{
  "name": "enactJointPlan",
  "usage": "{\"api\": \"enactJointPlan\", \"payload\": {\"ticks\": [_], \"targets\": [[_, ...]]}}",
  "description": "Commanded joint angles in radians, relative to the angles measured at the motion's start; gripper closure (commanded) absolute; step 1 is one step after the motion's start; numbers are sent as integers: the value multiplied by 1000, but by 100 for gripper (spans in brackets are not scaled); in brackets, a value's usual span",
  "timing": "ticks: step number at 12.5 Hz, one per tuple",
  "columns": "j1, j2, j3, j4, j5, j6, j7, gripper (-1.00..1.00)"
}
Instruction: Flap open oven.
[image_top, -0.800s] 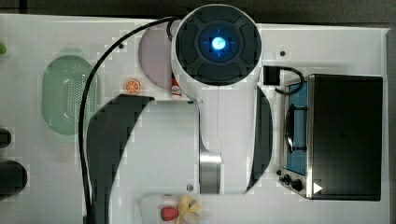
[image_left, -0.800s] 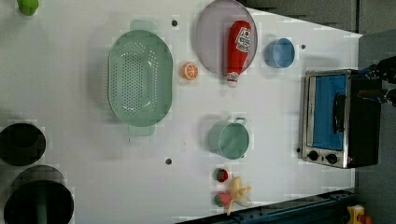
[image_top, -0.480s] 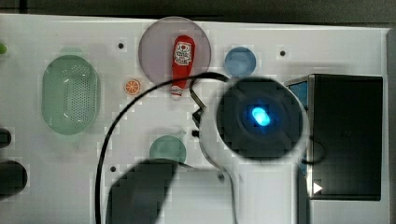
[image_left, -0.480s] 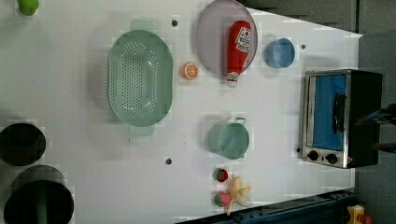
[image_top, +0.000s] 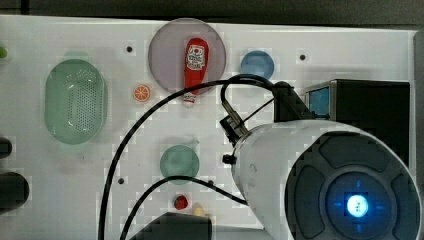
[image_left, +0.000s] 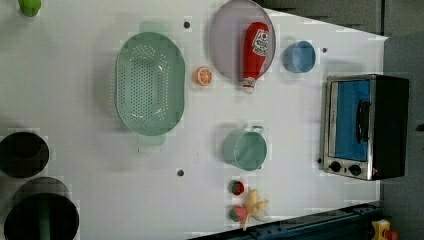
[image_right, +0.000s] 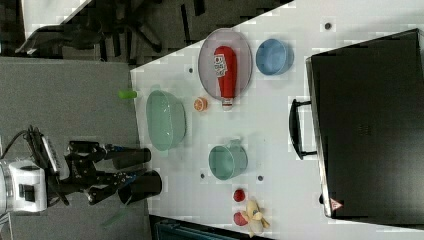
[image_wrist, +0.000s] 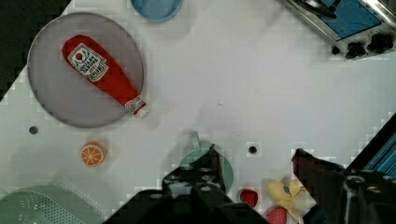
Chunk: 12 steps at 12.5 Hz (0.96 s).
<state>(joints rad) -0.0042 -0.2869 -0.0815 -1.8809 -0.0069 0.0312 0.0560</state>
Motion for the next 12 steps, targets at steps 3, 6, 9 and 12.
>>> {"api": "enactJointPlan", "payload": {"ticks": [3, 6, 9, 12], "targets": [[-11, 37, -32, -61, -1, 4, 44, 65], [-14, 52, -88, -121, -8, 16, -43, 65], [-20, 71, -146, -183, -44, 93, -237, 65], [-22, 86, -199, -258, -146, 242, -451, 65]]}}
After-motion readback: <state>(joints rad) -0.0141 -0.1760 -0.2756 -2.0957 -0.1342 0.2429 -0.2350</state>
